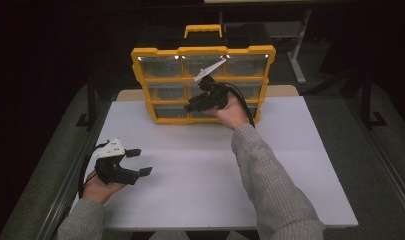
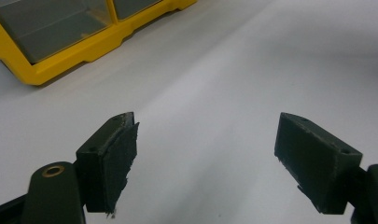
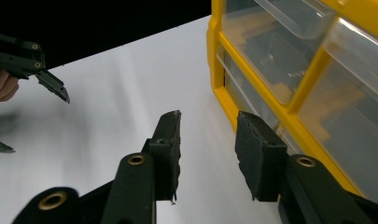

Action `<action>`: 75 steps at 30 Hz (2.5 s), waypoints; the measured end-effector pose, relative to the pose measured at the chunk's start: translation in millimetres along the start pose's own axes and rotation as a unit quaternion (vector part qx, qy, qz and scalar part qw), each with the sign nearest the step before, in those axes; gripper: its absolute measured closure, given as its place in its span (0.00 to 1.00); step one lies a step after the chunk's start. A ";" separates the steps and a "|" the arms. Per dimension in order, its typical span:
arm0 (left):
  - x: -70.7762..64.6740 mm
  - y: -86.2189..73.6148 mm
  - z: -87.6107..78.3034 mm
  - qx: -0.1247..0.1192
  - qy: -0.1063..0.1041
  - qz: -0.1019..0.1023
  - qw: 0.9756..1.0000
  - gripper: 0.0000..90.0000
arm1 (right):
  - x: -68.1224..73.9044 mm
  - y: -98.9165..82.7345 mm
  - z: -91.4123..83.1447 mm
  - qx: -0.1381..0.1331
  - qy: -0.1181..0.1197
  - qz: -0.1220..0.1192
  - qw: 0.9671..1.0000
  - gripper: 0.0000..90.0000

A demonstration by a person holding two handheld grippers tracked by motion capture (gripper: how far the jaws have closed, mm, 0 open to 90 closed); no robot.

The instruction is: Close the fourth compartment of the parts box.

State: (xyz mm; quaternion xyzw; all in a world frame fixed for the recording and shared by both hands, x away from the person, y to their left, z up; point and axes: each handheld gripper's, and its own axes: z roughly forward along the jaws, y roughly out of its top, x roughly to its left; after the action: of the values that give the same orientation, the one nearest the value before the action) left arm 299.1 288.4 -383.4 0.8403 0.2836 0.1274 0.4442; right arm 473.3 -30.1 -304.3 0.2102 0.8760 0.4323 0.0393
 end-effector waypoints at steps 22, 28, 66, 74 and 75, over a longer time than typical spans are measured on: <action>-1.9 2.0 2.1 -0.002 -0.003 -0.007 1.000 0.23 | 1.8 -37.7 -30.7 -0.013 -0.009 0.029 0.999 0.50; -3.3 2.6 2.7 -0.001 -0.004 -0.008 1.000 0.22 | 3.4 -45.9 -35.8 -0.014 -0.010 0.033 0.999 0.48; -6.2 5.1 5.3 0.001 -0.003 -0.015 1.000 0.20 | 8.2 -114.9 -74.9 -0.028 -0.040 0.073 0.996 0.34; -5.9 5.1 4.4 0.000 -0.004 -0.021 1.000 0.20 | 9.8 -129.7 -82.9 -0.029 -0.047 0.082 0.995 0.32; -6.0 5.0 4.4 0.000 -0.004 -0.022 1.000 0.19 | 10.3 -131.7 -83.8 -0.031 -0.047 0.083 0.995 0.32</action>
State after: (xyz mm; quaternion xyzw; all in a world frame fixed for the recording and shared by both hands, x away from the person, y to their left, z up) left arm 298.2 279.7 -381.6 0.8343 0.3004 0.1139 0.4481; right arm 399.0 -158.8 -352.8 0.3010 0.8391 0.4503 0.0510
